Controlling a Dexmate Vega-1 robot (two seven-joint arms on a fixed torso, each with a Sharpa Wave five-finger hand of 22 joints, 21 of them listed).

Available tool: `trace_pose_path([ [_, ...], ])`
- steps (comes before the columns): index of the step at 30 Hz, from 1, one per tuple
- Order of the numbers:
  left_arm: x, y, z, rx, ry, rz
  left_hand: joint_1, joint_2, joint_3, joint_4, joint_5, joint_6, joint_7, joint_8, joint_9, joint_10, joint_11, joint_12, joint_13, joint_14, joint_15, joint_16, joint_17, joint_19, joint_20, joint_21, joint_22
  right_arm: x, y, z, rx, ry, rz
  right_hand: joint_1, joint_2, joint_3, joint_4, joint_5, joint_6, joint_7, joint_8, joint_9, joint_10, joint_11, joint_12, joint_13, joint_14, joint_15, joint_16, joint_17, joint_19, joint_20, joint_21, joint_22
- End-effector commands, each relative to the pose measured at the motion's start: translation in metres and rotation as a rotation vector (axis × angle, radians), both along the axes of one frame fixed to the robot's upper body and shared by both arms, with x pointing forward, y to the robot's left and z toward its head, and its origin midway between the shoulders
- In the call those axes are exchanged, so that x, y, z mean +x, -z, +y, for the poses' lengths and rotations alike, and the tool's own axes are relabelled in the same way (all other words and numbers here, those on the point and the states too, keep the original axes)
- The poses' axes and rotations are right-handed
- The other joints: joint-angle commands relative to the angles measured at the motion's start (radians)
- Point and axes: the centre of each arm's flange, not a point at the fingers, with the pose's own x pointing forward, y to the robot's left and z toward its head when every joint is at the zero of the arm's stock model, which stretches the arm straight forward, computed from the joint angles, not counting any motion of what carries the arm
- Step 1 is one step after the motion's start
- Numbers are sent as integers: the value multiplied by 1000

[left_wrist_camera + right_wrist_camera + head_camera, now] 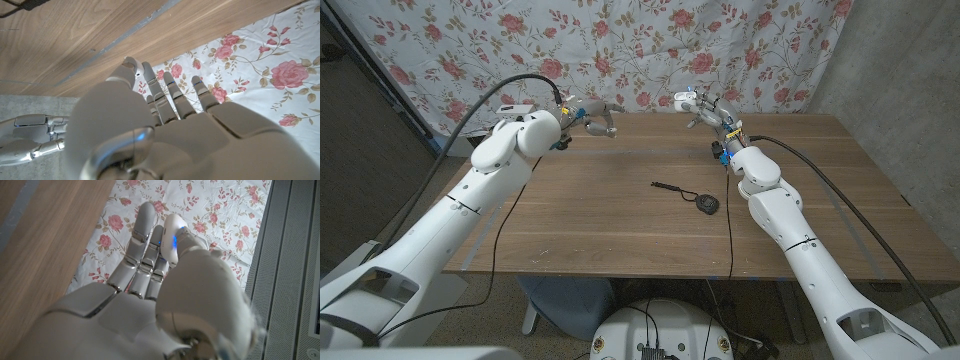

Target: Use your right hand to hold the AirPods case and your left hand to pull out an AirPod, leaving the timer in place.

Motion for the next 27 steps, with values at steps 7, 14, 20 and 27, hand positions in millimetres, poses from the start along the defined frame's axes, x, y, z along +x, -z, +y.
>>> trace_pose_path([
  [7, 13, 17, 6, 42, -81, 29, 10, 6, 6, 3, 4, 9, -1, 1, 2, 21, -18, 7, -1, 30, -33, -5, 4, 5, -2, 3, 3, 3, -4, -2, 11, 6, -4, 5, 4, 7, -3, 3, 13, 2, -2, 3, 133, -118, 3, 5, 56, -176, 3, 3, -196, -115, 9, 1],
  [14, 16, 19, 9, 33, -87, 54, 11, 6, 6, 3, 4, 9, -1, 0, 2, 21, -18, 9, -1, 30, -33, -5, 5, 4, -2, 3, 3, 3, -5, -2, 5, 5, -11, 5, 3, 7, -3, 3, 14, 2, -2, 3, 137, -121, 3, 4, 56, -176, 3, 4, -198, -115, 12, 1],
  [20, 21, 27, 10, 108, -143, 21, 11, 6, 7, 4, 4, 10, 0, 0, 2, 20, -18, 9, -3, 30, -33, -7, 6, 5, -1, 3, 3, 3, -5, -3, 9, 5, -8, 5, 3, 7, -3, 4, 15, 1, -2, 3, 136, -121, 2, 5, 56, -175, 2, 4, -200, -114, 14, 1],
  [27, 20, 37, 3, 157, -144, -26, 11, 5, 7, 4, 4, 10, -2, 0, 2, 21, -18, 11, -4, 30, -33, -9, 5, 5, -2, 3, 3, 3, -5, -3, 4, 9, -6, 5, 3, 7, -3, 4, 16, 1, -2, 3, 137, -120, 2, 4, 57, -176, 2, 5, -202, -114, 16, 0],
])
